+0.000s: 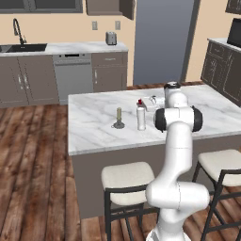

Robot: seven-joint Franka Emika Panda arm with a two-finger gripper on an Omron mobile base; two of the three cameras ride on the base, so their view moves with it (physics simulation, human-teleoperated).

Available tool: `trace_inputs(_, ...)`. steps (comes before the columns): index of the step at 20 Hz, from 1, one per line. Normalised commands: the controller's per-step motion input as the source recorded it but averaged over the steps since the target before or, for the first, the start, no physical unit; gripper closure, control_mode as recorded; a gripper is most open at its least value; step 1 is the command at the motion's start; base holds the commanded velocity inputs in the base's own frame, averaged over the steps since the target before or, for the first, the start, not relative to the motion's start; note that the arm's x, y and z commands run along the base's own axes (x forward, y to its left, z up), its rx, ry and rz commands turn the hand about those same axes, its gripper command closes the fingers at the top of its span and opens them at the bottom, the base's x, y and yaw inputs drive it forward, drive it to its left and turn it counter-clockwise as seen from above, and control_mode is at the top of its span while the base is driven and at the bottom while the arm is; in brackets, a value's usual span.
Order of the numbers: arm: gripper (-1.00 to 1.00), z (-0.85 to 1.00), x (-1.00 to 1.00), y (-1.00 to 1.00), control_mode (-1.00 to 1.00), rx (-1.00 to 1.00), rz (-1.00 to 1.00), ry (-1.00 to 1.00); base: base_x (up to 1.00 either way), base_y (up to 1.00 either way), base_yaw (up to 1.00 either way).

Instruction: Get the candle and the liquor from the cabinet and move them to the dining counter.

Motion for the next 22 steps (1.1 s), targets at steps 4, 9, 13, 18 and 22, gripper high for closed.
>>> trace_inputs(4, 1.0, -0.33, 0.0, 0.02, -1.0, 0.0, 0.05, 0.0, 0.0, 0.0, 0.0)
trace_inputs(9, 1.0, -0.33, 0.0, 0.0, -1.0, 0.0, 0.03, -0.01, 0.0, 0.0, 0.0)
trace_inputs(13, 1.0, -0.12, 0.0, 0.0, -1.0, 0.0, 0.0, -0.01, 0.0, 0.0, 0.0)
trace_inputs(18, 1.0, -0.01, 0.0, 0.0, -1.0, 0.0, 0.0, -0.02, 0.0, 0.0, 0.0)
trace_inputs(22, 1.0, -0.04, 0.0, 0.0, -1.0, 0.0, 0.0, -0.02, 0.0, 0.0, 0.0)
